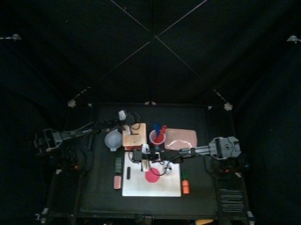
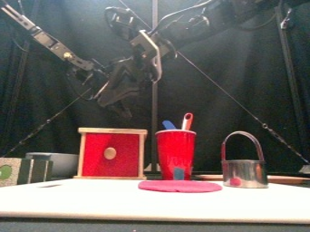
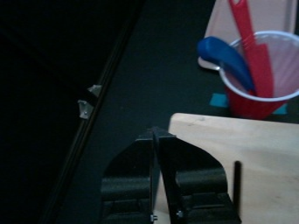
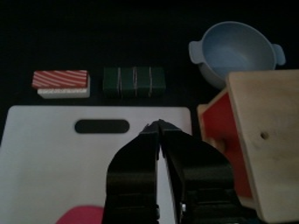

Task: Get the cutter from the drawer then cut the dough then place the extra dough in the bowl
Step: Cut the dough

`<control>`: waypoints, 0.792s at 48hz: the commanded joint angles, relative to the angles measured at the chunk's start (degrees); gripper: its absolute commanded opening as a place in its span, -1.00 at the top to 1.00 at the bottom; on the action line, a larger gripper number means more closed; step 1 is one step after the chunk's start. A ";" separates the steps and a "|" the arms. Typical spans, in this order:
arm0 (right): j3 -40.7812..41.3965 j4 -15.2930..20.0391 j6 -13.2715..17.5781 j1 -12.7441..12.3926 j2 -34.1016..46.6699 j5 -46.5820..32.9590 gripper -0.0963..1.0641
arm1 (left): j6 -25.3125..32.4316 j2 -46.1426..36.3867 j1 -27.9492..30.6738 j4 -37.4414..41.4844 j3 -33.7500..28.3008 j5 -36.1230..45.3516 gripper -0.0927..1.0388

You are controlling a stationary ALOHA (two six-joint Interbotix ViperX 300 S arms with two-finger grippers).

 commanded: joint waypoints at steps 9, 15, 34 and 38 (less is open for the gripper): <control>9.84 2.55 0.00 -0.18 -10.72 -3.69 0.40 | 0.00 -4.83 -11.51 -5.98 5.36 -8.79 0.07; 14.15 3.60 0.00 -0.26 -14.85 -4.04 0.40 | 0.00 -5.89 -16.08 -8.00 7.21 -12.04 0.07; 24.79 5.10 0.09 0.62 -26.46 -1.14 0.37 | -0.35 -5.54 -27.42 -12.04 14.41 -27.77 0.07; 25.93 6.33 0.09 1.32 -27.33 0.62 0.36 | -0.53 -5.19 -29.27 -12.66 15.64 -31.03 0.07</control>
